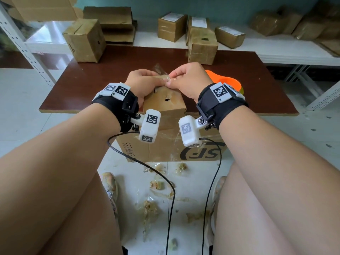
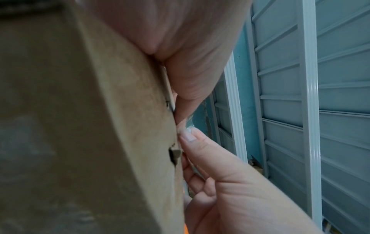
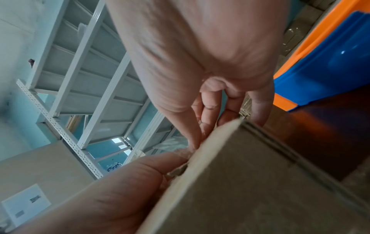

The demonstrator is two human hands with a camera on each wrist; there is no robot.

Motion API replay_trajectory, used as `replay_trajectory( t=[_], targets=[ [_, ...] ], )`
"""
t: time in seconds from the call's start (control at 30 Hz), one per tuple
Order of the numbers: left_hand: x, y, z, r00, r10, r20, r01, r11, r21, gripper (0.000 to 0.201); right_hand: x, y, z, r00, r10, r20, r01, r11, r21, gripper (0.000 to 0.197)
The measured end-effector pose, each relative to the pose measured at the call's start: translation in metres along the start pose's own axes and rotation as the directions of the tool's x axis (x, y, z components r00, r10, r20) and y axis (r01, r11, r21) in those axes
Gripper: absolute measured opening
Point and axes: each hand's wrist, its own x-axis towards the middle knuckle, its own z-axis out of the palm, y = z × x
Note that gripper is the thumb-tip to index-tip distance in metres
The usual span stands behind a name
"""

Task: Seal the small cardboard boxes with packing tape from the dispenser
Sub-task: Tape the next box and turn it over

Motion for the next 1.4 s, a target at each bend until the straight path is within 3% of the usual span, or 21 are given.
replay_trajectory(
  t=[0.3,0.43,0.47,0.57,0.63,0.8,0.93,1.07,1.2,1.4],
  targets=[
    [0.002,-0.002,0.001,1.000,0.009,-0.006,-0.009,1.000,-0.014,0.036,-0.008,-0.009,0.000,1.000,0.023,-0.004,-0.023,0.984,-0.177,0.025],
    [0.002,-0.001,0.001,1.000,-0.006,0.001,0.006,1.000,-0.021,0.034,-0.005,-0.007,-0.004,0.990,0.137,-0.010,-0.137,0.979,-0.148,0.074],
    [0.001,-0.001,0.001,1.000,-0.007,0.004,0.007,1.000,-0.019,0.032,-0.004,-0.007,-0.004,0.980,0.198,0.018,-0.196,0.976,-0.094,0.077],
    [0.001,-0.001,0.001,1.000,-0.003,0.007,0.003,1.000,-0.014,0.026,-0.003,-0.001,0.001,0.948,0.291,0.132,-0.309,0.940,0.147,0.024],
    [0.002,-0.002,0.001,1.000,0.000,0.008,0.001,1.000,-0.018,0.025,0.001,0.006,0.004,0.938,0.311,0.155,-0.342,0.908,0.242,0.017],
    [0.006,-0.005,0.002,1.000,0.009,0.006,-0.009,0.999,-0.031,0.027,-0.003,0.007,0.006,0.939,0.311,0.149,-0.344,0.873,0.345,0.015],
    [0.009,-0.005,0.002,1.000,0.011,0.003,-0.011,1.000,-0.027,0.023,-0.011,0.004,0.006,0.940,0.320,0.119,-0.342,0.872,0.350,0.035],
    [0.012,-0.003,0.002,1.000,-0.013,-0.008,0.012,0.999,-0.048,0.018,-0.016,0.000,0.005,0.940,0.324,0.103,-0.340,0.881,0.330,0.036],
    [0.013,-0.003,0.002,0.999,-0.029,-0.027,0.027,0.997,-0.068,0.020,-0.016,-0.004,0.007,0.954,0.294,0.051,-0.297,0.918,0.261,0.033],
    [0.011,-0.003,0.003,1.000,-0.018,-0.021,0.016,0.997,-0.081,0.018,-0.014,-0.007,0.026,0.983,0.182,-0.038,-0.183,0.982,-0.044,0.036]
  ],
)
